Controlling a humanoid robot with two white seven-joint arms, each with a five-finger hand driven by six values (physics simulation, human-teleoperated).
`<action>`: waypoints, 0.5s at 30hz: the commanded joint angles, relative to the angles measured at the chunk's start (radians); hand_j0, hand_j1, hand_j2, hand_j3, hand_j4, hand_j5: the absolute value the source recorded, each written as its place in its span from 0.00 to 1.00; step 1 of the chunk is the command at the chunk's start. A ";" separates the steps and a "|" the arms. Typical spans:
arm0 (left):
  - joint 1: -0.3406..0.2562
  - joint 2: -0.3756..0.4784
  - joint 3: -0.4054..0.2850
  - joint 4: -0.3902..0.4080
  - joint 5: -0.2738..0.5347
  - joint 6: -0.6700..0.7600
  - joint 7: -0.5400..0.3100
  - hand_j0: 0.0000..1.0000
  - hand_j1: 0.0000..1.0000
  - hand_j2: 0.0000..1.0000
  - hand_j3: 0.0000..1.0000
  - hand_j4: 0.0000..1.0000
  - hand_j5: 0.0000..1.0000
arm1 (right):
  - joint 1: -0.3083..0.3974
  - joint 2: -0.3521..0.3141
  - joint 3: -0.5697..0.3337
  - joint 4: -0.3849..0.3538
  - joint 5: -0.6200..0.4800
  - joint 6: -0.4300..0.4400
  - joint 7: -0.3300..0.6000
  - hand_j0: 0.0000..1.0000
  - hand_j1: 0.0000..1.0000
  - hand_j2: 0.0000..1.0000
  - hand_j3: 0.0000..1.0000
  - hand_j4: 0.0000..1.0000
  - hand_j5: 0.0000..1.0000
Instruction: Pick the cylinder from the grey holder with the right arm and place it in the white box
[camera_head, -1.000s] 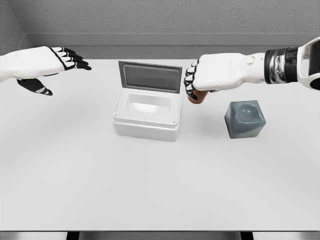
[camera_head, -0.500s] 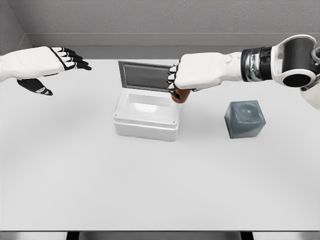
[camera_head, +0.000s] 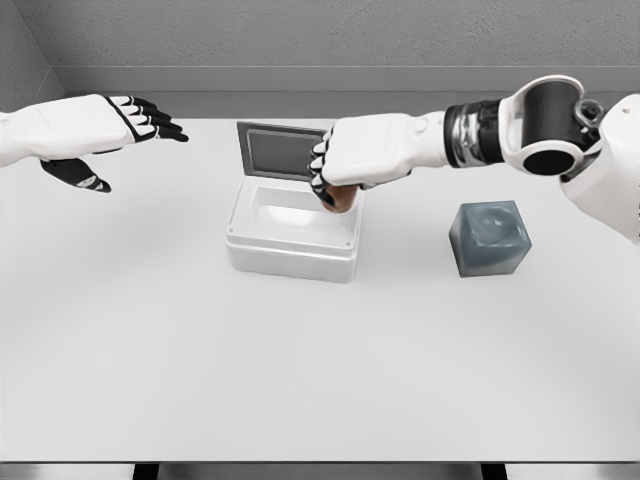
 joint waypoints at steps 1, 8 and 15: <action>0.000 0.001 0.002 0.000 0.006 0.002 0.001 1.00 1.00 1.00 1.00 1.00 1.00 | 0.000 0.005 -0.002 0.008 0.002 0.003 -0.001 0.97 0.97 0.97 0.97 0.97 0.97; 0.002 0.009 0.002 -0.001 0.006 0.002 0.001 1.00 1.00 1.00 1.00 1.00 1.00 | -0.003 0.013 -0.016 -0.004 0.007 0.003 -0.001 0.99 0.99 0.99 0.99 0.99 0.99; -0.017 -0.046 0.001 -0.006 -0.081 0.002 -0.001 1.00 1.00 1.00 1.00 1.00 1.00 | 0.008 -0.212 -0.225 -0.254 -0.184 0.003 -0.001 1.00 1.00 1.00 1.00 1.00 1.00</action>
